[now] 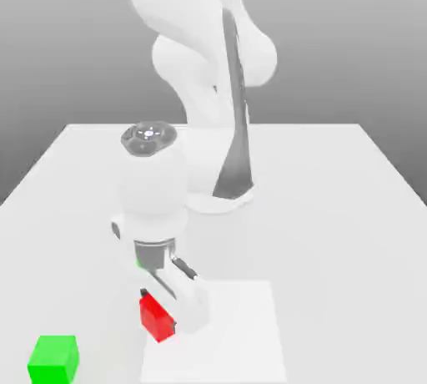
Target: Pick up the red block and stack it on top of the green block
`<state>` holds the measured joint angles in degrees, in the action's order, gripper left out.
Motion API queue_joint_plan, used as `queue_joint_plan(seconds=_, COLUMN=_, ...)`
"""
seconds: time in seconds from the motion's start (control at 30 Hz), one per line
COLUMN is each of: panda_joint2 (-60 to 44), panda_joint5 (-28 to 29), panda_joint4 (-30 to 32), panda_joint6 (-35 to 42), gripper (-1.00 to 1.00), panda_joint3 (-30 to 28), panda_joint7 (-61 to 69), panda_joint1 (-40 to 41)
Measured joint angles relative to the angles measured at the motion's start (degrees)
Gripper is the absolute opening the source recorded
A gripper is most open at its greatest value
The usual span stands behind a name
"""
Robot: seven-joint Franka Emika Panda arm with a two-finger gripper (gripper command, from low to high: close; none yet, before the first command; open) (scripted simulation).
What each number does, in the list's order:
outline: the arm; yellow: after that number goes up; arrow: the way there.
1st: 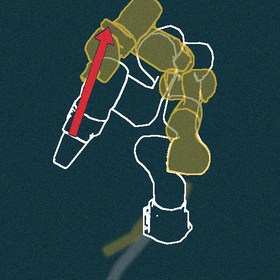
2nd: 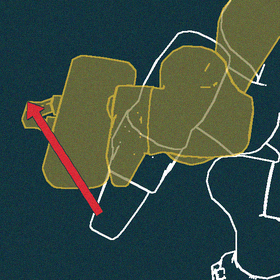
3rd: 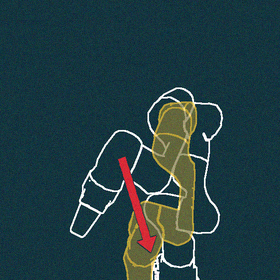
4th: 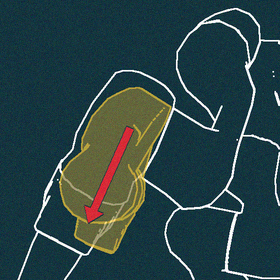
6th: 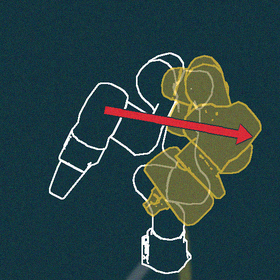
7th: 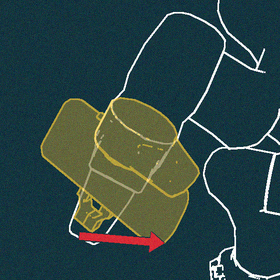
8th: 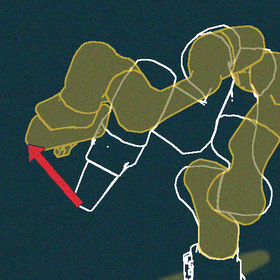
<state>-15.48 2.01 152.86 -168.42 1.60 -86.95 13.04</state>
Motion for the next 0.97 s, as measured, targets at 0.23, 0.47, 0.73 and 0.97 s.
queue_joint_plan(seconds=0.23, panda_joint2=4.7, panda_joint5=-0.6, panda_joint4=0.7, panda_joint6=3.9, gripper=-1.00, panda_joint3=0.4, panda_joint7=0.4, panda_joint1=0.3)
queue_joint_plan(seconds=0.47, panda_joint2=8.7, panda_joint5=-2.0, panda_joint4=-5.5, panda_joint6=14.2, gripper=-1.00, panda_joint3=-1.2, panda_joint7=1.4, panda_joint1=3.0)
queue_joint_plan(seconds=0.73, panda_joint2=0.6, panda_joint5=-3.9, panda_joint4=-20.0, panda_joint6=20.6, gripper=-1.00, panda_joint3=-5.3, panda_joint7=2.7, panda_joint1=7.6)
queue_joint_plan(seconds=0.97, panda_joint2=-5.1, panda_joint5=-4.7, panda_joint4=-20.8, panda_joint6=15.8, gripper=1.00, panda_joint3=-5.0, panda_joint7=3.2, panda_joint1=8.1)
